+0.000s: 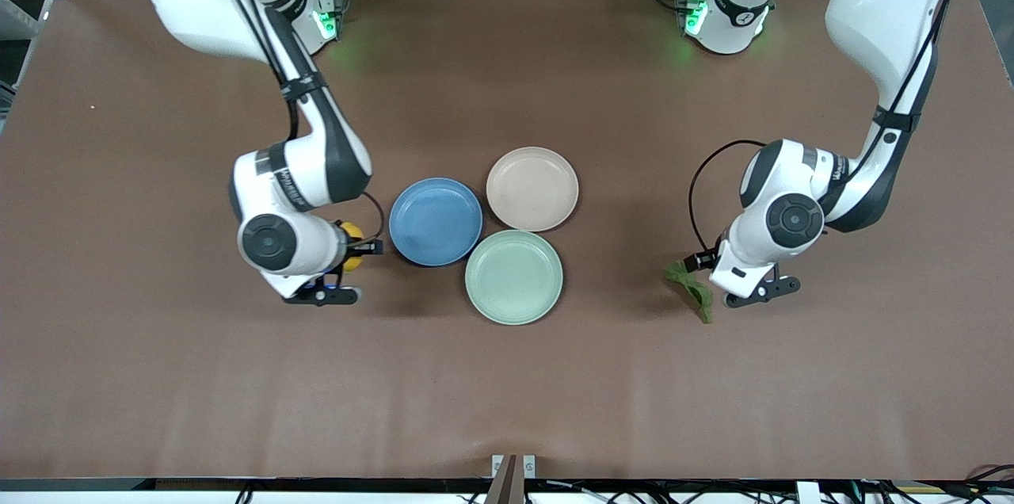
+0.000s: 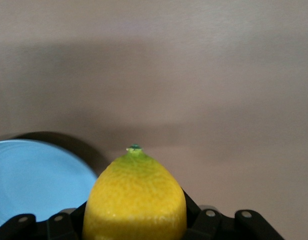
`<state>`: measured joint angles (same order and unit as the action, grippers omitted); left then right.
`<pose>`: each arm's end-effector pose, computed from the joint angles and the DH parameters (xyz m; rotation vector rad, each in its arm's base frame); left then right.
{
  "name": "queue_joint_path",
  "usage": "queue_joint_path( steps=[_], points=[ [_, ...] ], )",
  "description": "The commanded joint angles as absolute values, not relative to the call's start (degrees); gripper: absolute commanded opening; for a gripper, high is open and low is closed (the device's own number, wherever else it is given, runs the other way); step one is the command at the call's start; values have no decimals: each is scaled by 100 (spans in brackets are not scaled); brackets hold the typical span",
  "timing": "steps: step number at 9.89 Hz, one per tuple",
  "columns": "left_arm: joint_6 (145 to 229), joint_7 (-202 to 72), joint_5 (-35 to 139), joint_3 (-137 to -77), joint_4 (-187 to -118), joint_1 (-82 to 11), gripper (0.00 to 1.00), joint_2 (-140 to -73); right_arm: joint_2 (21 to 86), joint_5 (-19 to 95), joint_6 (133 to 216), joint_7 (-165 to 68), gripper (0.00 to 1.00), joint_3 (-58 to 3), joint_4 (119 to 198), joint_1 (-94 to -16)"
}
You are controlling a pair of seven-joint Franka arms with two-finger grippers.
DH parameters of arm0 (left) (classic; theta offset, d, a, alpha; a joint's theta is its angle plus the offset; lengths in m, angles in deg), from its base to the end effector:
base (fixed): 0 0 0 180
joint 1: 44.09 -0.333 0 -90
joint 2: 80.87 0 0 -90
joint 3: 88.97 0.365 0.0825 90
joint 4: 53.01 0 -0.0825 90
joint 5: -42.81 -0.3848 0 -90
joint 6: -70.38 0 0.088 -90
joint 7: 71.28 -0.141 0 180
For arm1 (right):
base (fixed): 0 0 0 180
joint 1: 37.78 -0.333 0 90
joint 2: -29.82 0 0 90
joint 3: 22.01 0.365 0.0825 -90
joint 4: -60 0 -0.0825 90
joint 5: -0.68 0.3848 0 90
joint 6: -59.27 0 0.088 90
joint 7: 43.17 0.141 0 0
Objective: Pick lemon and lettuce from blue and beige plates
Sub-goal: 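Release the lettuce with the left gripper while the right gripper carries the lemon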
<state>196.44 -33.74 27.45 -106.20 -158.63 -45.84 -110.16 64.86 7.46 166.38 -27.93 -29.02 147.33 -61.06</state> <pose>0.6333 -0.1450 0.2574 -3.0102 -0.3631 0.1263 0.6594 0.2187 0.2912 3.0784 -0.0292 -0.4035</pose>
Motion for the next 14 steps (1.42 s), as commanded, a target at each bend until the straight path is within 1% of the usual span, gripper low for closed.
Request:
queue_joint_path(
  steps=[1,2,6,8,9,11,12,13,14],
  points=[
    [19747,-3226,2804,-10655,-16427,-4638,100,-10435,6358,824,16526,-3259,47,-2886,14753,-5818],
    [19747,-3226,2813,-10664,-16507,-4629,100,-10330,6305,815,16483,-3627,47,-2895,14788,-5617],
    [19720,-3314,2813,-10795,-16437,-4629,100,-10206,6085,692,16482,-5157,47,-2904,15210,-4808],
    [19694,-3332,2813,-10796,-16446,-4629,100,-10066,6058,631,16552,-5511,48,-2904,15281,-4570],
    [19668,-3332,2813,-10796,-16437,-4629,100,-9978,6015,500,16840,-5521,48,-2921,15490,-4543],
    [19606,-3384,2804,-10796,-16402,-4629,100,-9898,5752,481,17762,-5521,48,-2983,16288,-4481],
    [19606,-3524,2804,-10796,-16376,-4638,100,-9898,5698,472,17983,-5521,48,-2983,16544,-4437],
    [19606,-3664,2804,-10787,-16367,-4638,100,-9880,5620,463,18377,-5556,48,-2991,16895,-4419],
    [19606,-3787,2804,-10787,-16358,-4673,100,-9863,5584,463,19025,-5713,48,-2983,17281,-4358]
  ],
)
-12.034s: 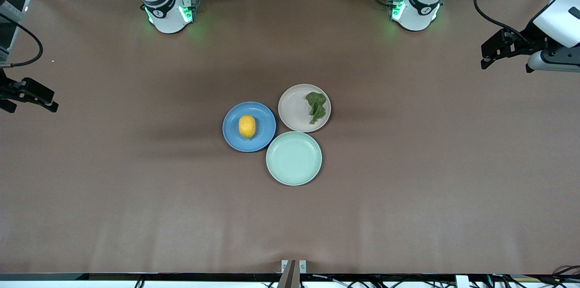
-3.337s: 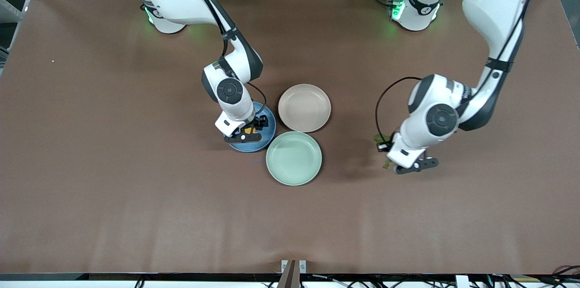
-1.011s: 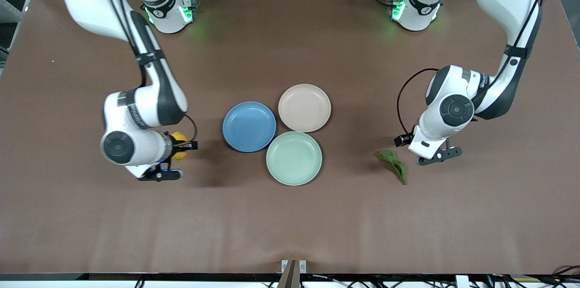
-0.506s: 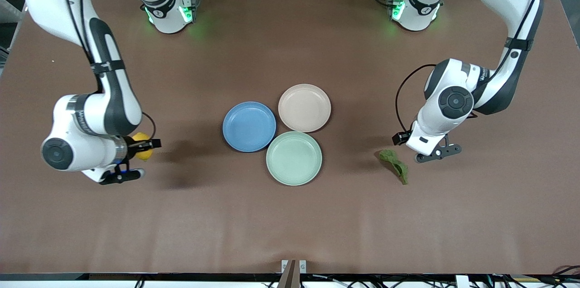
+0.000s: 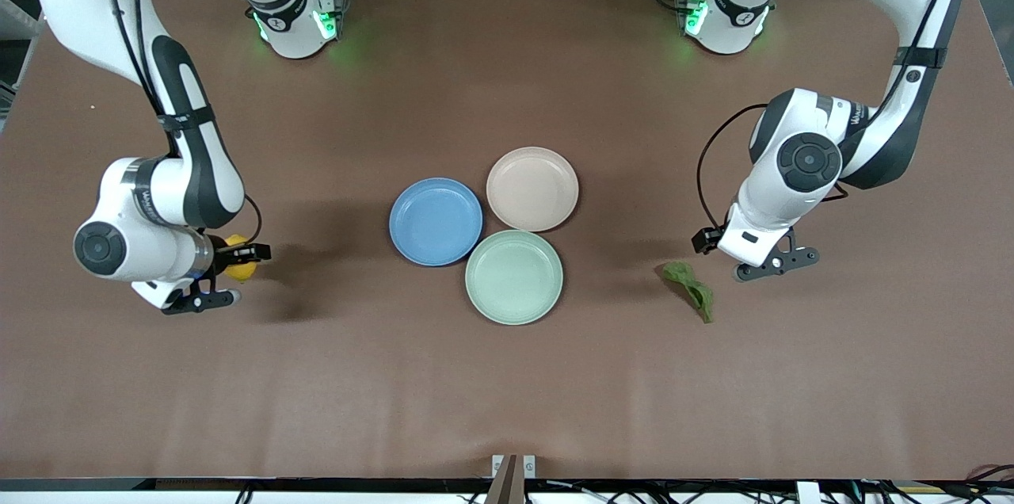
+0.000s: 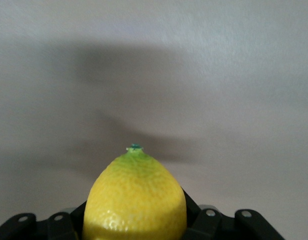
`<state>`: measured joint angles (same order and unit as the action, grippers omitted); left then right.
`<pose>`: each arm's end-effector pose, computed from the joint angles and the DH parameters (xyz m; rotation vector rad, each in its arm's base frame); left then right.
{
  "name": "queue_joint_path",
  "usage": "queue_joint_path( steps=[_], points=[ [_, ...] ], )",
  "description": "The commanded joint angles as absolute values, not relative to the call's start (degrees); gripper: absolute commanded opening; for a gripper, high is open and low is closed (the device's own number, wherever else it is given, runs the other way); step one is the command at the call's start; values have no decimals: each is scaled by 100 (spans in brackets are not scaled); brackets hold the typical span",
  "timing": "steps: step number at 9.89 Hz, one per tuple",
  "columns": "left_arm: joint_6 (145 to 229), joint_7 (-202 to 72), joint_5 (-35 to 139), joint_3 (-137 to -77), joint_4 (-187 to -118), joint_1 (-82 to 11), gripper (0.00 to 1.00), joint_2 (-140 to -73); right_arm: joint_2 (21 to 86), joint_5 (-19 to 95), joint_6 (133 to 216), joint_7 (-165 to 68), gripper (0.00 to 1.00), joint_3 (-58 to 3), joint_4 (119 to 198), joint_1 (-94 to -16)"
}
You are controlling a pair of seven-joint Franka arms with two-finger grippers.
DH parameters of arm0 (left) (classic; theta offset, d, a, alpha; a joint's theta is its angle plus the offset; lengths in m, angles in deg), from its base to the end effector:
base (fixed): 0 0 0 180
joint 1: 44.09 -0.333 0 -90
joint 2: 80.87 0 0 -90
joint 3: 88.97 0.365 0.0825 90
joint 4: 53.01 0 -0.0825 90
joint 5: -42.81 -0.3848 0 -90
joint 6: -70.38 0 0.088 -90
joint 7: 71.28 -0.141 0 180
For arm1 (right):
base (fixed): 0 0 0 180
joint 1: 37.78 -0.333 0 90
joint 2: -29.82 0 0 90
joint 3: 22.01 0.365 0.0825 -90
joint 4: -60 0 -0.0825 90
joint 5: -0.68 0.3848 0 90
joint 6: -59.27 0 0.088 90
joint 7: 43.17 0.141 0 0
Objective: Pick lemon and lettuce from blue and beige plates
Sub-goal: 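Release the lettuce with the left gripper while the right gripper carries the lemon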
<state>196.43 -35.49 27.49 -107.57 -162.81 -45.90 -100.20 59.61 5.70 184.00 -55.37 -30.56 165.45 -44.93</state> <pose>0.6117 -0.1557 0.3361 -3.0191 -0.2811 -0.0321 0.6439 -0.0042 0.2420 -3.1085 -0.2258 0.2748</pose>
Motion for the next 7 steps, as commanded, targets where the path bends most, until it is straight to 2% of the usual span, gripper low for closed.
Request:
queue_joint_path(
  steps=[1,3,7],
  points=[
    [19606,-3884,2804,-10795,-16367,-4751,100,-9837,5584,472,19431,-5749,48,-2983,17537,-4332],
    [19519,-3964,2804,-10787,-16480,-4708,100,-9714,5627,472,19567,-5758,48,-2991,17619,-4226],
    [19483,-4526,2813,-10725,-17297,-4743,100,-8915,5944,498,19962,-5741,48,-2983,17619,-4234]
  ],
)
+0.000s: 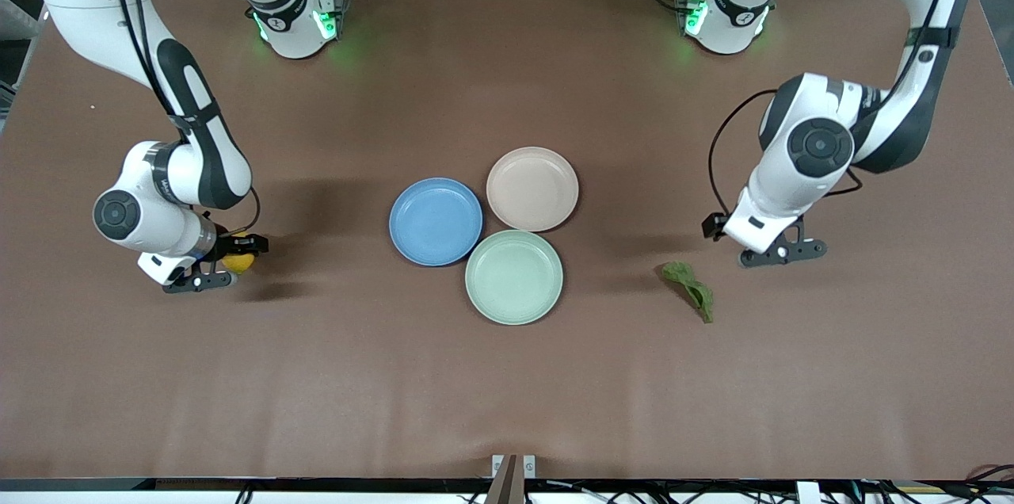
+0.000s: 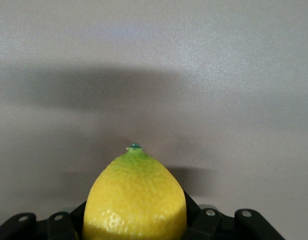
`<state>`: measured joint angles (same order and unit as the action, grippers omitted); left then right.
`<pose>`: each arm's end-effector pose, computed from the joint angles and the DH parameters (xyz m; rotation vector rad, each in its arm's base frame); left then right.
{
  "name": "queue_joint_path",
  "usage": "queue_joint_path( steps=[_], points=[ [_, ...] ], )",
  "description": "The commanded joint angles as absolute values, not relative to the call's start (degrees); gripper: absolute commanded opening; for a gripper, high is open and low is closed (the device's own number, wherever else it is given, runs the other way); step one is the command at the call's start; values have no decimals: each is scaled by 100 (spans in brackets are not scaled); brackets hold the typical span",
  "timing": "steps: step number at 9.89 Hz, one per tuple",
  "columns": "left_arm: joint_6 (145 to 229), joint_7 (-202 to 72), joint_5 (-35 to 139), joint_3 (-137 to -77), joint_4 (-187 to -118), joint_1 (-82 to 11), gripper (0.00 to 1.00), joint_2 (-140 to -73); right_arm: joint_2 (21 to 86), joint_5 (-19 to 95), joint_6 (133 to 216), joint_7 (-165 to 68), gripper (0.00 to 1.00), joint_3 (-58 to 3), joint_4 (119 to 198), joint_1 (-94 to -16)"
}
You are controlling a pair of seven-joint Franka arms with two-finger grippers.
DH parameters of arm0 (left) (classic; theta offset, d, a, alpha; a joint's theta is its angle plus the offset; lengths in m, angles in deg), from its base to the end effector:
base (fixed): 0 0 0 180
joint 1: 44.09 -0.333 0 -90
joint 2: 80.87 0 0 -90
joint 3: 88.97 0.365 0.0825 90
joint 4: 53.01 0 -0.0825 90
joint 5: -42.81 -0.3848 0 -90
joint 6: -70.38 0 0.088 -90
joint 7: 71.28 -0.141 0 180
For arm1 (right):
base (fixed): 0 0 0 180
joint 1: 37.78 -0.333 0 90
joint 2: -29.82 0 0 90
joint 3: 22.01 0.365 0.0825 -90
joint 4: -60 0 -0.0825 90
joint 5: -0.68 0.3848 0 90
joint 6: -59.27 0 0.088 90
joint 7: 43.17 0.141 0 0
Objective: Pick lemon and lettuce from blue and beige plates
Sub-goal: 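Release the lettuce with the left gripper while the right gripper carries the lemon, then raise the left gripper away while the right gripper sets the lemon down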
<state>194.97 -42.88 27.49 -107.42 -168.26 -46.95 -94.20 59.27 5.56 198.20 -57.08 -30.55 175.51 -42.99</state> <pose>0.5802 -0.1371 0.3543 -2.9880 -0.1067 -0.0071 0.6124 -0.0317 0.1963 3.1244 0.2081 -0.1563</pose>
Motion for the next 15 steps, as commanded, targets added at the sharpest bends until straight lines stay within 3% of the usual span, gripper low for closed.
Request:
queue_joint_path(
  steps=[1,5,6,7,8,12,15],
  points=[
    [19492,-4562,2856,-10699,-17446,-4743,100,-8783,6005,507,20015,-5741,48,-2983,17619,-4235],
    [19474,-4737,3551,-10620,-17685,-4840,100,-8308,6155,560,20164,-5740,53,-2983,17575,-4200],
    [19466,-4929,3569,-10594,-17676,-4831,100,-8185,6190,560,20235,-5732,58,-2983,17575,-4199],
    [19457,-5175,3699,-10446,-17607,-4779,100,-8080,6208,569,20235,-5732,83,-2974,17566,-4199],
    [19457,-5395,3805,-10279,-17545,-4691,100,-7983,6190,577,20227,-5688,100,-2983,17566,-4199],
    [18949,-5520,3938,-10216,-16440,-4647,100,-8017,5918,595,19877,-5670,100,-2974,17383,-4208],
    [17976,-5818,4262,-10216,-15509,-4612,100,-8017,5839,613,18937,-5670,100,-2991,16829,-4191]
  ],
)
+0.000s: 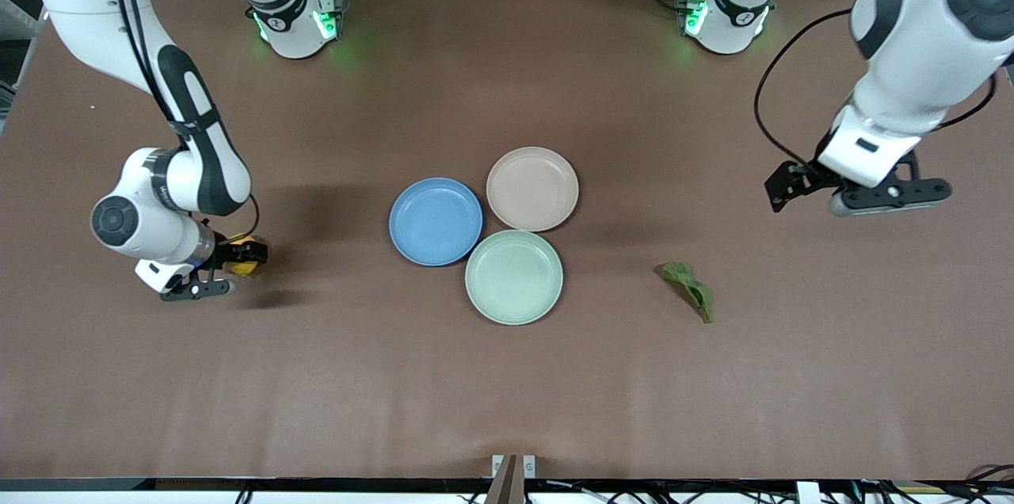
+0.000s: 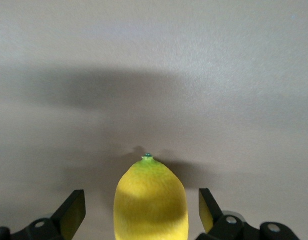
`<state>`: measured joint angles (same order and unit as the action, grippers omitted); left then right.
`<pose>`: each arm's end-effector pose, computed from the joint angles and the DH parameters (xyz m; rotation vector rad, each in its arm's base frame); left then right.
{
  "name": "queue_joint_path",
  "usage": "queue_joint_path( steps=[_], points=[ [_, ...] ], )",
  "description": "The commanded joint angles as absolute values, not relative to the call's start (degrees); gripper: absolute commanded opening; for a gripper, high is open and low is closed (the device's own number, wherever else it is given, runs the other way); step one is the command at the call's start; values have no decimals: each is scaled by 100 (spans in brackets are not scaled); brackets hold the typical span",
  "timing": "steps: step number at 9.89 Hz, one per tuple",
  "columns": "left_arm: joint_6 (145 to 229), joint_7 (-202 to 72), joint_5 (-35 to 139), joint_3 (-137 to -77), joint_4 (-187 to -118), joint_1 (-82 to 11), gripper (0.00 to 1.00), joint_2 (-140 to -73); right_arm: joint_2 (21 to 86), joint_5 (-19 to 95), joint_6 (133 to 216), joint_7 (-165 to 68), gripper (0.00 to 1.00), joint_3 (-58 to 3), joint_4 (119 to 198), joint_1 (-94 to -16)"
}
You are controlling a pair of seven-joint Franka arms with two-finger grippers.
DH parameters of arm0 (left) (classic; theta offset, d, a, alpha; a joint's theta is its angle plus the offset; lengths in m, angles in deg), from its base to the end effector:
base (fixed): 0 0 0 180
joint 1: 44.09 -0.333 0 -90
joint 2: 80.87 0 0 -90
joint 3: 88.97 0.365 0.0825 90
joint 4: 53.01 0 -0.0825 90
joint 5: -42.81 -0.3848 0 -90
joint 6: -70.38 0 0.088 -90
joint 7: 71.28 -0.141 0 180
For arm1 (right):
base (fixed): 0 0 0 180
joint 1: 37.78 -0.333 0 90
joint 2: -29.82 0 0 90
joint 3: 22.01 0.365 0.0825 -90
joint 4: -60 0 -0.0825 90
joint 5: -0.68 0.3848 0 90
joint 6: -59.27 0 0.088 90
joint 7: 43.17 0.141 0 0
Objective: Pick lemon and lettuce from blue and beige plates
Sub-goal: 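Raise the left gripper away while the right gripper sets the lemon down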
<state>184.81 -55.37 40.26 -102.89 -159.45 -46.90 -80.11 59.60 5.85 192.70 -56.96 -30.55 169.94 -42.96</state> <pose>0.5688 -0.1082 0.5484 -3.1217 -0.1065 -0.2482 0.6366 -0.0294 0.2220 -3.1277 -0.2070 0.1616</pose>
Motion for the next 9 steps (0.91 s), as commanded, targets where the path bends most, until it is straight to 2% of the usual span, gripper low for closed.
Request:
queue_joint_path(
  steps=[1,5,9],
  points=[
    [17562,-5871,4263,-10216,-15157,-4577,100,-8026,5752,613,18856,-5670,100,-3018,16758,-4191],
    [16945,-5880,4175,-10216,-14645,-4409,100,-7964,5277,595,18777,-5679,100,-3044,16696,-4208],
    [15838,-6187,4228,-10224,-14100,-4374,100,-7964,5364,604,17417,-5670,100,-3229,15714,-4191]
  ],
)
